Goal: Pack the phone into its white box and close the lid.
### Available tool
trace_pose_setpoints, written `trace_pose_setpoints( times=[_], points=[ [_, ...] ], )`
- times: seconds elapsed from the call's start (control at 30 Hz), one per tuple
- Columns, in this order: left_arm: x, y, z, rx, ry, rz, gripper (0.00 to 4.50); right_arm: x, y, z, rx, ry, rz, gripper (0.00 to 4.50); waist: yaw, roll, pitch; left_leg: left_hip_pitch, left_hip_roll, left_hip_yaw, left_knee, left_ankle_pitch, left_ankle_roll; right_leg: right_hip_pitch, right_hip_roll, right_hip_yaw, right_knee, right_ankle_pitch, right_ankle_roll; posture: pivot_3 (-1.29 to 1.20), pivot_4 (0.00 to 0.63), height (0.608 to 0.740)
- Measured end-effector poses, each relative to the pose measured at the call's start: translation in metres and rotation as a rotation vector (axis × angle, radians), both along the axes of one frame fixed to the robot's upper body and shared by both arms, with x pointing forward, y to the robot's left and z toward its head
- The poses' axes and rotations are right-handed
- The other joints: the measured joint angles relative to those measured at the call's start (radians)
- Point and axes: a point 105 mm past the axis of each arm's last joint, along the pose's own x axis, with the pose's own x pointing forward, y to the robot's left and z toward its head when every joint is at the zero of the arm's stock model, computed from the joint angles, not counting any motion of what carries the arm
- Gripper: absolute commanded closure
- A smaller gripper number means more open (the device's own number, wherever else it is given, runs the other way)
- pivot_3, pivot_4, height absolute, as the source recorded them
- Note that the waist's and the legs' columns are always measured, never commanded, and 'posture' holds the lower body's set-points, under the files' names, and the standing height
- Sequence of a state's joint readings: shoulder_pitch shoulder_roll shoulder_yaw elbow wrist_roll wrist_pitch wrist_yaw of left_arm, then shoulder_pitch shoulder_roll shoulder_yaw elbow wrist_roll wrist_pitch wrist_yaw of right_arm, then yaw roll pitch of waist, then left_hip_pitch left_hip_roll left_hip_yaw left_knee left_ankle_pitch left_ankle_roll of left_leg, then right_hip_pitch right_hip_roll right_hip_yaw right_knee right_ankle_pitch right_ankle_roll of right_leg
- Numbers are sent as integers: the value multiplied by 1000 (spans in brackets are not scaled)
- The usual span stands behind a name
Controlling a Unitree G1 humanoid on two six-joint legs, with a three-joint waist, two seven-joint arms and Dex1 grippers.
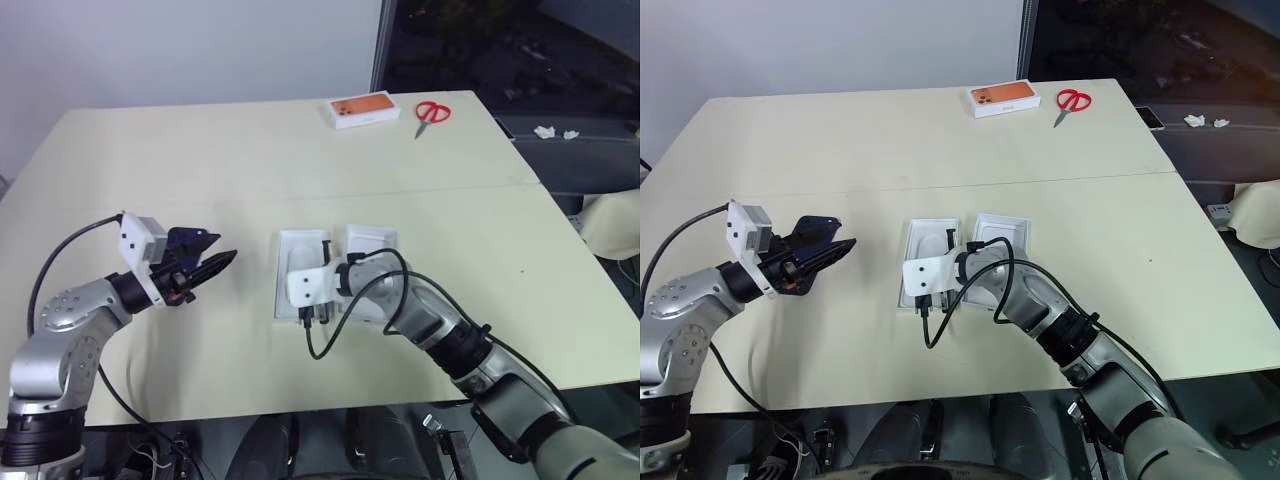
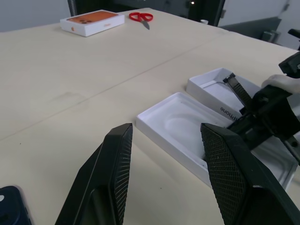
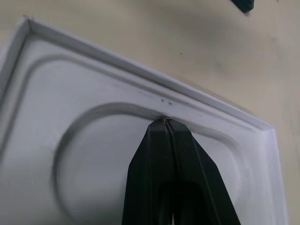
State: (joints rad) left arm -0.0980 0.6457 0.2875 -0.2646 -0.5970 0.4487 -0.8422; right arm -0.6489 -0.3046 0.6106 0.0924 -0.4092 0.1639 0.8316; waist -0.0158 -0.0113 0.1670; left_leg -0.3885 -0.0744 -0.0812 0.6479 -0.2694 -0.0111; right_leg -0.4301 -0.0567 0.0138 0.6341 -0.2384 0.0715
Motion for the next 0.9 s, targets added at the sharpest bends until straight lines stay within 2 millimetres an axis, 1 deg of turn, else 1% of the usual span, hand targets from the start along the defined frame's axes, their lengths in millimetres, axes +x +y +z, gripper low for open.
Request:
trace_pose_setpoints(
  times=[0.1, 0.2, 0.27, 0.4, 0.6, 0.9],
  points=[
    [3, 1, 2, -3, -7, 5, 2052, 10, -3, 2, 18, -17, -48, 4454, 0, 0, 0, 0, 0, 0, 0, 0, 0, 0, 0, 0, 0, 0, 0, 0, 150, 740],
    [3, 1, 2, -2, -6, 6, 2052, 24, -15, 11, 24, -53, -98, 4454, 2, 0, 0, 0, 0, 0, 0, 0, 0, 0, 0, 0, 0, 0, 0, 0, 150, 740],
    [4, 3, 0, 1, -3, 12, 2052, 27, -21, 12, 19, -68, -108, 4454, 2, 0, 0, 0, 0, 0, 0, 0, 0, 0, 0, 0, 0, 0, 0, 0, 150, 740],
    [4, 3, -1, 10, -5, 15, 2052, 30, -24, 4, -11, -76, -110, 4454, -2, 0, 0, 0, 0, 0, 0, 0, 0, 0, 0, 0, 0, 0, 0, 0, 150, 740],
    [5, 0, -2, 22, -10, 6, 2052, 29, -22, 5, -54, -140, -66, 4454, -1, -1, 0, 3, 0, 0, 0, 0, 0, 3, 0, 0, 0, 0, 0, 0, 150, 740],
    [5, 1, -1, 29, -22, 9, 2052, 35, -31, 5, -91, -114, -116, 4454, 3, -1, 0, 3, 0, 0, 0, 0, 0, 3, 0, 0, 0, 0, 0, 0, 150, 740]
  ],
)
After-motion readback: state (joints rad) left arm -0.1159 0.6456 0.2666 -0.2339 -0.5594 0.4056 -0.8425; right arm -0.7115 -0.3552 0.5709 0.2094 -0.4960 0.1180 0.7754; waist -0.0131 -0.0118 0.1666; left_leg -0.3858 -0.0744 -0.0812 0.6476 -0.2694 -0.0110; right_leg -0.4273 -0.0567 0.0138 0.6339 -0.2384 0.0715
